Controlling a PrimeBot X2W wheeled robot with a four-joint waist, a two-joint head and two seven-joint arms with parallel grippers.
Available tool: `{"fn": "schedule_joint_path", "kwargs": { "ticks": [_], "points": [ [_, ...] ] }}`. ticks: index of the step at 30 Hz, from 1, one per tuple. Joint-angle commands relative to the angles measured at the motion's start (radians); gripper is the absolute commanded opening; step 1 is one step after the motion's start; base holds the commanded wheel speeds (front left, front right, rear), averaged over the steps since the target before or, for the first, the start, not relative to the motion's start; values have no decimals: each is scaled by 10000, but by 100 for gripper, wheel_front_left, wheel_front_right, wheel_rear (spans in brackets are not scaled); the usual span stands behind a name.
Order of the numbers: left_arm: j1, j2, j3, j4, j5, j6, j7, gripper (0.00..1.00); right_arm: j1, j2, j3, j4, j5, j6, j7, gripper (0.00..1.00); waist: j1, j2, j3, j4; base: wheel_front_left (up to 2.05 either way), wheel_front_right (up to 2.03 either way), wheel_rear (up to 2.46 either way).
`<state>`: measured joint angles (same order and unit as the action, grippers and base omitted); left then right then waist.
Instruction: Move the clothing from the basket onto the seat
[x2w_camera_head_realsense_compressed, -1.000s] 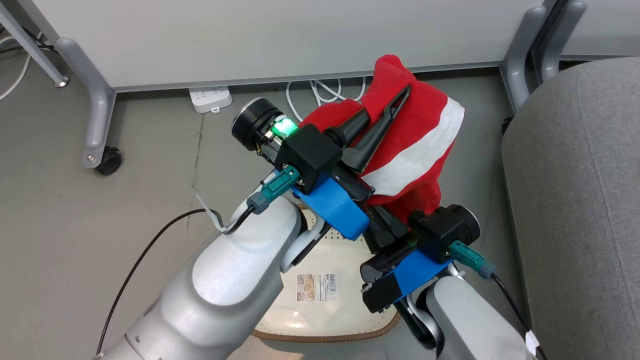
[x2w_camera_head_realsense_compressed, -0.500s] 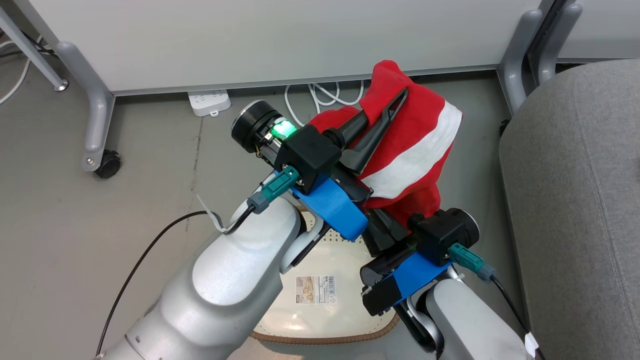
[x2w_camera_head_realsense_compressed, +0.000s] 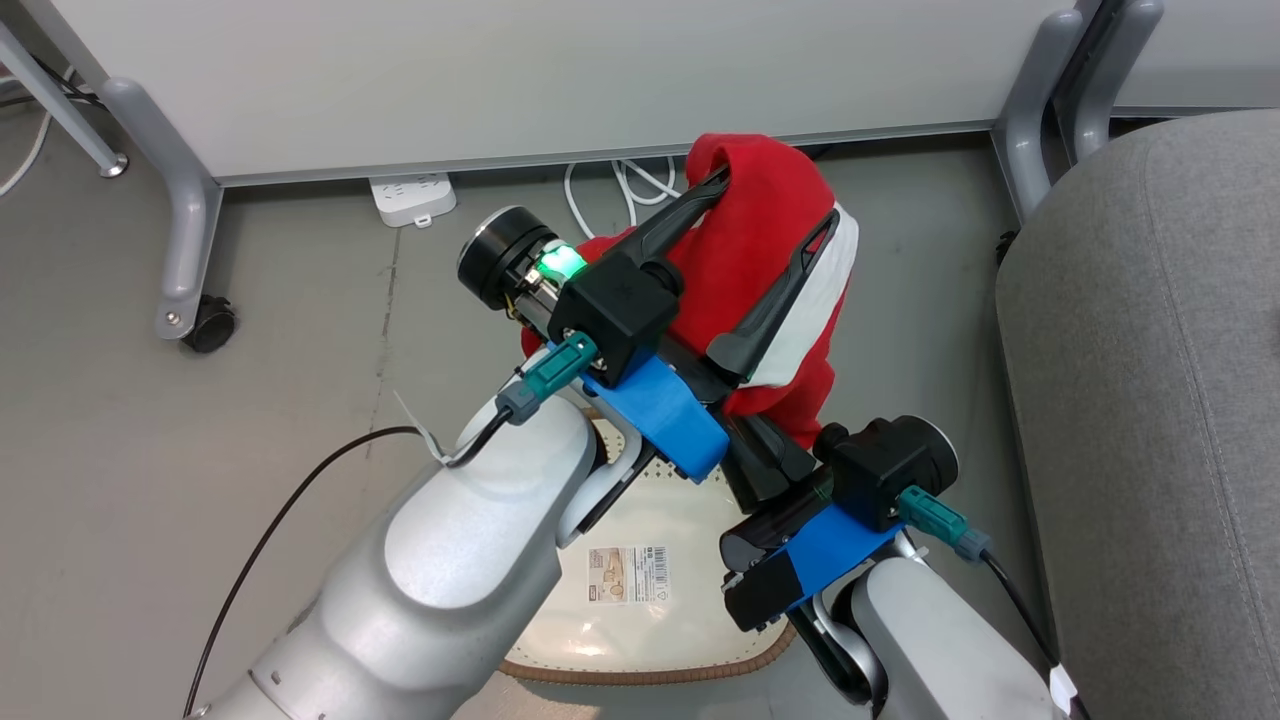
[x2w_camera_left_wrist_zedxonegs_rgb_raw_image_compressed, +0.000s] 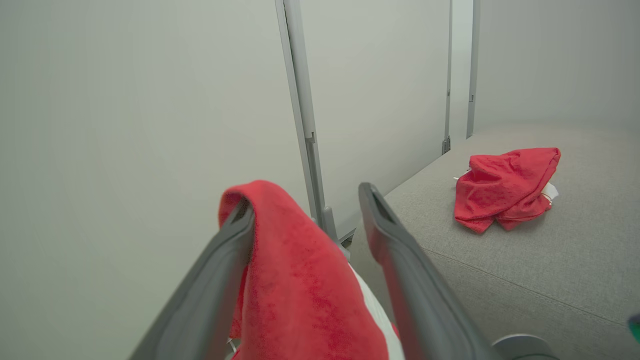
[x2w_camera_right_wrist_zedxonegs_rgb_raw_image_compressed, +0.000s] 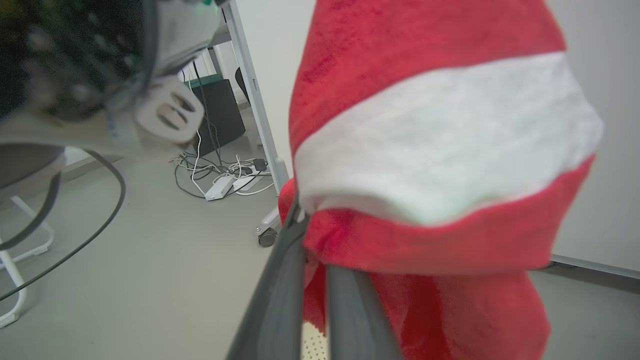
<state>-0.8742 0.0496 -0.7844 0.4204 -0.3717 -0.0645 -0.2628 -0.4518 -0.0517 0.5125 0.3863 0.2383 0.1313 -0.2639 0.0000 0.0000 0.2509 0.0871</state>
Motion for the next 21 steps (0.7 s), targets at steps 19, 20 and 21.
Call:
{"fn": "schedule_joint_path", "kwargs": {
  "ticks": [19,20,21],
  "points": [
    [-86,19,147,300,152,-54,-29,100,-147,19,-372,-147,-55,-11,-9,0,0,0,198,-730,0,0,0],
    [-89,18,154,300,175,-54,-29,100,-150,19,-440,-154,-85,-11,-9,0,0,0,220,-815,0,0,0],
    [-95,18,161,314,199,-65,-29,100,-164,18,-520,-169,-102,-11,-9,0,0,0,248,-910,0,0,0]
  ]
}}
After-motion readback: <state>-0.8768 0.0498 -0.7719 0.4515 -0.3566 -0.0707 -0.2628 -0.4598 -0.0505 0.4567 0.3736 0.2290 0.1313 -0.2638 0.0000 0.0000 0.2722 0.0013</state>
